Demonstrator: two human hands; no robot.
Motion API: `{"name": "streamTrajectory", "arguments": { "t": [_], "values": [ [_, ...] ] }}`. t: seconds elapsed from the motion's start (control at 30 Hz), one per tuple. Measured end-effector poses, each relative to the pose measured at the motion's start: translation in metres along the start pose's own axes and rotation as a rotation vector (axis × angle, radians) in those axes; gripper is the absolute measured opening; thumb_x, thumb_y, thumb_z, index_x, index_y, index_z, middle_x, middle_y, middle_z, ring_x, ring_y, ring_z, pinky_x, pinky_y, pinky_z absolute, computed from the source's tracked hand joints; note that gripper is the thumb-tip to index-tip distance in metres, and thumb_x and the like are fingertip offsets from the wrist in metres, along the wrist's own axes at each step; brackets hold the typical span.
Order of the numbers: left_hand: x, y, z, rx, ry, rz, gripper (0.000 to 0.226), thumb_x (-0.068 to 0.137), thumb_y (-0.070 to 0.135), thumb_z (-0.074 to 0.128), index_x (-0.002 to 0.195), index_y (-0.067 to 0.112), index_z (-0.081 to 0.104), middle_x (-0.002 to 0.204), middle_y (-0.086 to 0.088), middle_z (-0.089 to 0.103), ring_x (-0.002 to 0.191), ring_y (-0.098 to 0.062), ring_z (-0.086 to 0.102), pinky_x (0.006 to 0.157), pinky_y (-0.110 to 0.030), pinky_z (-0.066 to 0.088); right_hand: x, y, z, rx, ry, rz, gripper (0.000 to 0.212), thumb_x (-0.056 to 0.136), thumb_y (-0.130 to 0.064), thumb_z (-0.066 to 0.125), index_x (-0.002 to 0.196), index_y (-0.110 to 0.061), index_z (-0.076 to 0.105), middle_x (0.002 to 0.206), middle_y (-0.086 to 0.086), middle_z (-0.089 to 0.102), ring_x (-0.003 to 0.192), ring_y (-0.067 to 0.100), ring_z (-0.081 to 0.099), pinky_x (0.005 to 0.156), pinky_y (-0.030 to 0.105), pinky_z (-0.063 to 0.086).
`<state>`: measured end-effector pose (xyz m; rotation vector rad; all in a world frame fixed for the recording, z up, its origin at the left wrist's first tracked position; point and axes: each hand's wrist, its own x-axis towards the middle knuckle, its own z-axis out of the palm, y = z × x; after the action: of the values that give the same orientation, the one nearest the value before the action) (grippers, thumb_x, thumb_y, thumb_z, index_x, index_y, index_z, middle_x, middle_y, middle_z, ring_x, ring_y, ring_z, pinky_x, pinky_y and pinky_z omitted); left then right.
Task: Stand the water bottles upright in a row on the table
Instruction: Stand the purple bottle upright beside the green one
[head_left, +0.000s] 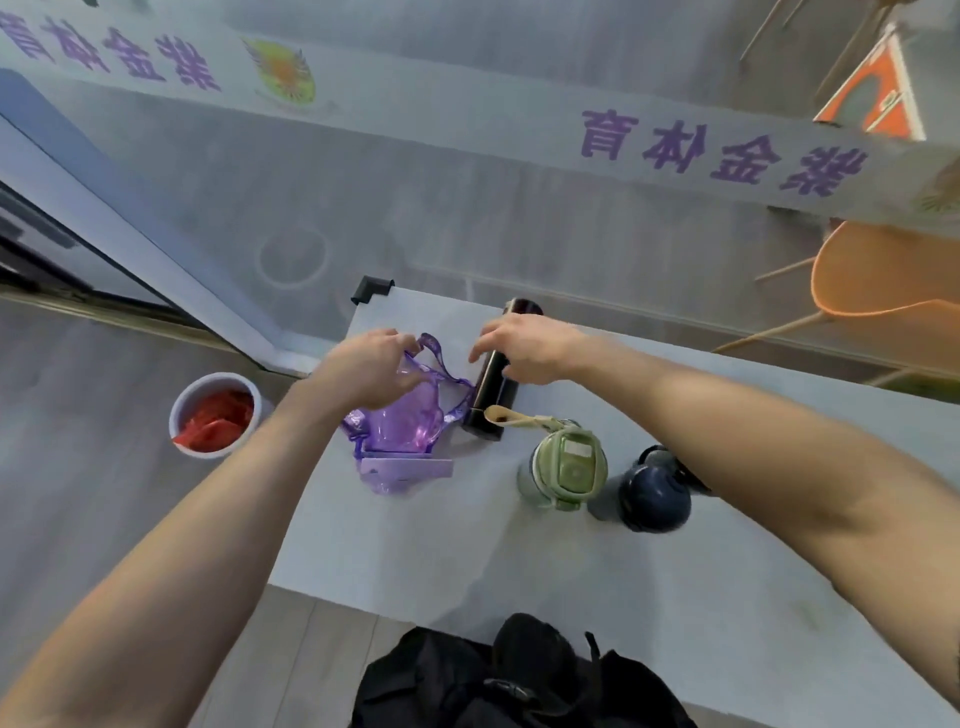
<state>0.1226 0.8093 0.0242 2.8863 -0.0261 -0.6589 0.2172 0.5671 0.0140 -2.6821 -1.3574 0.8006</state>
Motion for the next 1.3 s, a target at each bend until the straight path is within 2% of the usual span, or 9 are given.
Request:
{"name": "streamTrajectory", "arguments": {
  "t": [0.27,0.43,0.6,0.7,0.8,0.87,0.97,1.07,1.3],
  "values": [
    [0.014,-0.027,0.02,-0.11,-0.076,-0.039,0.053,0.103,0.045,0.064,0.151,0.024,0.058,0.152,-0.004,0.06,0.132,-0.029,0.06,0.109,-0.043,0.049,0.049,0.014,0.053,-0.532,-0.196,-0.232,0.075,0.081,-0.033,0.084,0.15,-0.035,0.052,0.13,0.0,0.068,0.127,0.029,0.059,0.104,0.052,0.042],
    [0.019,-0.031,0.024,-0.15,-0.071,-0.037,0.053,0.101,0.047,0.067,0.149,0.026,0.058,0.15,-0.002,0.062,0.13,-0.026,0.061,0.108,-0.044,0.051,0.056,0.022,0.067,-0.566,-0.089,-0.343,0.055,0.086,-0.033,0.074,0.137,-0.03,0.056,0.116,0.003,0.068,0.109,0.031,0.067,0.097,0.049,0.044],
    [0.024,-0.028,0.027,-0.146,-0.08,-0.019,0.053,0.102,0.047,0.066,0.15,0.024,0.059,0.15,-0.002,0.062,0.131,-0.026,0.061,0.108,-0.043,0.051,0.038,0.034,0.065,-0.311,0.072,-0.211,0.065,0.073,-0.044,0.076,0.132,-0.025,0.057,0.111,0.003,0.067,0.097,0.029,0.068,0.084,0.044,0.054],
    [0.025,-0.023,0.03,-0.135,-0.053,-0.003,0.052,0.103,0.046,0.066,0.149,0.023,0.06,0.149,-0.003,0.062,0.132,-0.027,0.06,0.108,-0.042,0.05,0.016,0.032,0.053,0.093,0.335,0.032,0.066,0.069,-0.042,0.077,0.126,-0.016,0.057,0.114,0.007,0.068,0.096,0.036,0.07,0.081,0.043,0.057],
    [0.026,-0.014,0.029,-0.122,-0.04,0.02,0.051,0.103,0.043,0.067,0.149,0.022,0.061,0.148,-0.002,0.062,0.132,-0.026,0.06,0.106,-0.04,0.048,-0.005,0.028,0.039,0.485,0.579,0.3,0.07,0.072,-0.039,0.083,0.131,-0.022,0.05,0.117,0.003,0.071,0.098,0.029,0.069,0.083,0.038,0.055],
    [0.028,-0.008,0.026,-0.1,-0.038,0.038,0.05,0.103,0.042,0.067,0.149,0.023,0.061,0.147,-0.002,0.062,0.133,-0.027,0.059,0.106,-0.041,0.049,-0.017,0.025,0.033,0.613,0.695,0.371,0.082,0.071,-0.039,0.087,0.139,-0.029,0.042,0.116,0.0,0.072,0.095,0.025,0.065,0.083,0.035,0.053],
    [0.029,0.0,0.023,-0.105,-0.038,0.043,0.049,0.102,0.041,0.066,0.149,0.024,0.061,0.148,-0.001,0.063,0.132,-0.026,0.06,0.108,-0.044,0.051,-0.03,0.023,0.03,0.687,0.772,0.385,0.09,0.069,-0.041,0.089,0.144,-0.037,0.039,0.118,-0.005,0.07,0.1,0.027,0.067,0.085,0.041,0.058],
    [0.031,0.004,0.023,-0.103,-0.042,0.045,0.05,0.102,0.045,0.066,0.148,0.025,0.061,0.147,0.001,0.064,0.129,-0.026,0.062,0.107,-0.045,0.053,-0.034,0.021,0.033,0.657,0.798,0.372,0.087,0.069,-0.035,0.096,0.14,-0.026,0.048,0.124,-0.002,0.066,0.108,0.025,0.064,0.094,0.045,0.057],
    [0.034,0.005,0.025,-0.092,-0.04,0.07,0.049,0.101,0.047,0.066,0.145,0.026,0.062,0.147,0.001,0.063,0.129,-0.027,0.061,0.107,-0.044,0.051,-0.036,0.024,0.036,0.64,0.799,0.436,0.083,0.068,-0.042,0.098,0.135,-0.021,0.054,0.125,-0.001,0.067,0.114,0.021,0.064,0.098,0.038,0.055]
  ]
}}
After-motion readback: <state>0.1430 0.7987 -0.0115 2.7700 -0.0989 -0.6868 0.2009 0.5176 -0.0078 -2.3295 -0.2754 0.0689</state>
